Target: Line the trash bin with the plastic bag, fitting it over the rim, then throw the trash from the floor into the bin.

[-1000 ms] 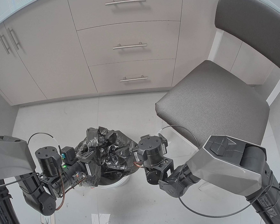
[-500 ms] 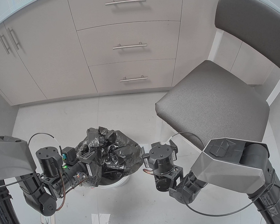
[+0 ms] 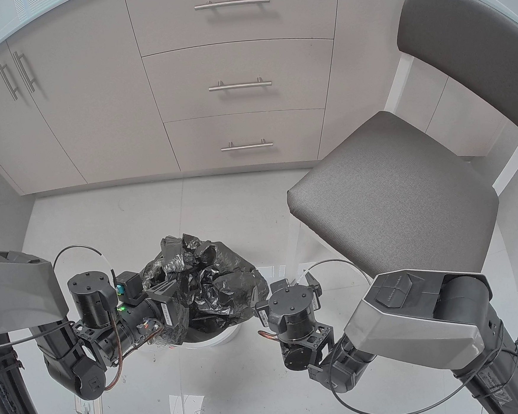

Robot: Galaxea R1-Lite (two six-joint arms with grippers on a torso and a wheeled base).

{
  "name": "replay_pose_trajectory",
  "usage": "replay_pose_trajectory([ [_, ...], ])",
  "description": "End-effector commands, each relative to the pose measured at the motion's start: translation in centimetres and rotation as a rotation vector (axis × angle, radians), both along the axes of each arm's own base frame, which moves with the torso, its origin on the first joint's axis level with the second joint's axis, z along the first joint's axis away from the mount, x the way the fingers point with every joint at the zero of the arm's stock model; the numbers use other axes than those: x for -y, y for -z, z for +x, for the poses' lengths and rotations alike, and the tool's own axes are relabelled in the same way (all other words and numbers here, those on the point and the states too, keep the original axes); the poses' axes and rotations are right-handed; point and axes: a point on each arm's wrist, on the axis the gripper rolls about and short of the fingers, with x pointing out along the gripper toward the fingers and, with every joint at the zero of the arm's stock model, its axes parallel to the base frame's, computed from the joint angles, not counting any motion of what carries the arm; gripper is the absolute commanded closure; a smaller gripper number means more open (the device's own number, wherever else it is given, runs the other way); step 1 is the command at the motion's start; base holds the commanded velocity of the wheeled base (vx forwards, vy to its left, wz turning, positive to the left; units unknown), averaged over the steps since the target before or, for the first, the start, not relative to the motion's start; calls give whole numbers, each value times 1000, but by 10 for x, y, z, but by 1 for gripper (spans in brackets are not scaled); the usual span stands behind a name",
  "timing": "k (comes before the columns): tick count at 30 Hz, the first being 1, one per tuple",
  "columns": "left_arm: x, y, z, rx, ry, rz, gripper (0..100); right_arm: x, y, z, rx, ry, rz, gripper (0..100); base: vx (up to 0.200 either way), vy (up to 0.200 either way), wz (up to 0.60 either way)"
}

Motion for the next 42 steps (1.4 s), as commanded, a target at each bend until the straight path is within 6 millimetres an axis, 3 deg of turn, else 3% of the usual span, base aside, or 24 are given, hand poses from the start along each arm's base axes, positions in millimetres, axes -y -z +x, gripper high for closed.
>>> replay_pose_trajectory([
  [1, 0, 0, 0, 0, -2, 0, 100, -5, 9, 1, 1, -9, -17, 0, 0, 0, 0],
  [26, -3, -4, -6, -6, -9, -21, 100, -80, 8, 32, 4, -115, -77, 0, 0, 0, 0],
  [33, -4, -2, -9, -20, -9, -18, 100, -91, 20, 35, -13, -140, -90, 0, 0, 0, 0],
  [42, -3, -2, -8, -21, -8, -17, 100, -83, 36, 44, -40, -117, -82, 0, 0, 0, 0],
])
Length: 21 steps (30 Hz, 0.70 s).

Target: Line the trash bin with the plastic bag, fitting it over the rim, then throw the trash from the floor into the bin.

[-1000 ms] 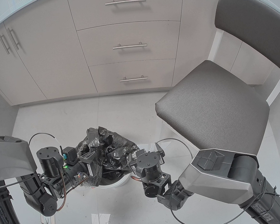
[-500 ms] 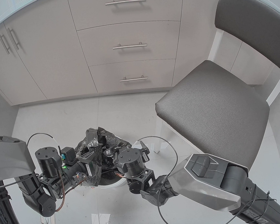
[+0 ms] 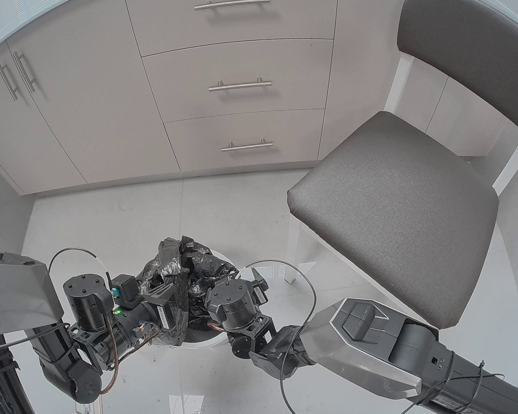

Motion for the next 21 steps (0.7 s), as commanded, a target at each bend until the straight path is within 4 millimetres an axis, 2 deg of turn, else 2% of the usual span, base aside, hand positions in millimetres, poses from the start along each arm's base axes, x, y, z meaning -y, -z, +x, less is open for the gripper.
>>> replay_pose_trajectory([
  [1, 0, 0, 0, 0, 0, -1, 100, 5, 17, 4, -20, 12, -17, 0, 0, 0, 0],
  [6, 0, 1, 0, -4, 2, 1, 100, 9, 24, 8, -29, 14, -21, 0, 0, 0, 0],
  [21, 1, 2, 1, -18, -4, -31, 100, 8, 23, 3, -39, 10, -20, 0, 0, 0, 0],
])
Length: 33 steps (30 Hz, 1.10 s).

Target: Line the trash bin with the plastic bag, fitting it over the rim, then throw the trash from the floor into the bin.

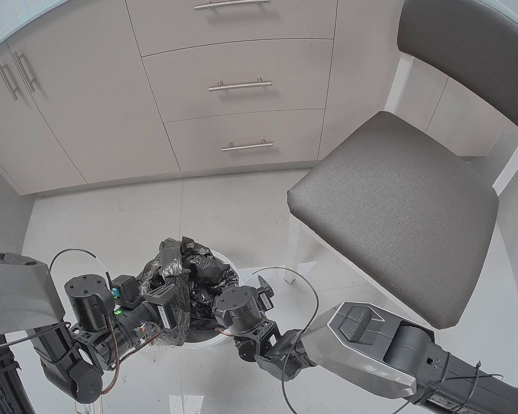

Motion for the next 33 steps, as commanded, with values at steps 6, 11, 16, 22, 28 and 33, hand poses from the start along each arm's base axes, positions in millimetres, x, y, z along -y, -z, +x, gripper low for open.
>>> replay_pose_trajectory([
  [6, 0, 0, 0, 1, 0, -1, 100, 5, -4, -11, -22, -7, -11, 0, 0, 0, 0],
  [11, 0, -1, -1, 1, 1, -1, 100, 9, -5, -14, -32, -3, -8, 0, 0, 0, 0],
  [16, -1, -2, 0, 4, 0, -2, 100, 3, -5, -24, -28, -24, -3, 0, 0, 0, 0],
  [22, 0, -2, -1, 4, 0, -2, 100, -4, -29, -30, -2, -35, 27, 0, 0, 0, 0],
  [28, 2, 0, -2, -3, 10, -1, 100, 3, -66, -58, -11, -64, 26, 0, 0, 0, 0],
  [33, 7, 2, -4, -12, 25, 2, 100, 16, -78, -85, -12, -91, 26, 0, 0, 0, 0],
])
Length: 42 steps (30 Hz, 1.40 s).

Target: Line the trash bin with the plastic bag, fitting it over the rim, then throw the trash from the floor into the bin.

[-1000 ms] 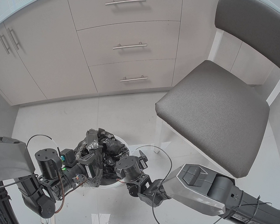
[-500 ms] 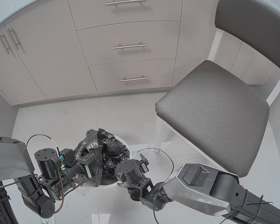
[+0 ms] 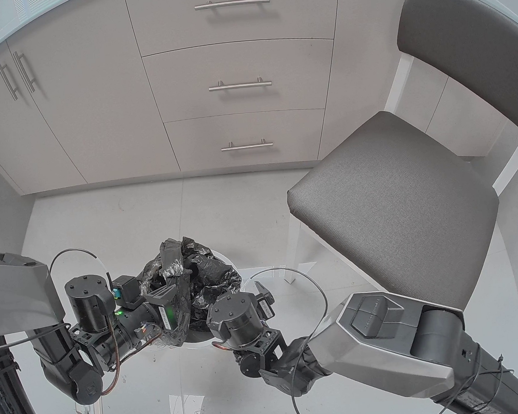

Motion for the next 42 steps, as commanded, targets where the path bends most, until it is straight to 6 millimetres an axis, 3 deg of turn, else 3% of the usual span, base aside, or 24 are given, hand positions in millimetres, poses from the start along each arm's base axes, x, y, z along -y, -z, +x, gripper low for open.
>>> replay_pose_trajectory([
  [1, 6, 5, -3, -18, 22, 5, 100, 20, -43, -45, 21, -50, 34, 0, 0, 0, 0],
  [7, 13, 5, -1, -28, 31, -30, 100, 27, -42, -89, 32, -122, 42, 0, 0, 0, 0],
  [10, 18, 4, -1, -32, 42, -55, 100, 22, -42, -99, 45, -142, 50, 0, 0, 0, 0],
  [16, 23, 9, -4, -53, 57, -55, 100, 23, -47, -86, 63, -113, 70, 0, 0, 0, 0],
  [20, 24, 15, -3, -73, 57, -47, 100, 40, -51, -61, 77, -11, 69, 0, 0, 0, 0],
  [25, 24, 17, -3, -82, 56, -44, 100, 48, -63, -52, 92, 21, 88, 0, 0, 0, 0],
  [30, 24, 17, -3, -81, 56, -44, 100, 44, -60, -58, 87, 4, 81, 0, 0, 0, 0],
  [36, 25, 15, -1, -70, 57, -54, 100, 20, -38, -80, 68, -71, 64, 0, 0, 0, 0],
  [42, 32, 12, 8, -52, 60, -99, 100, 9, -33, -81, 75, -83, 76, 0, 0, 0, 0],
])
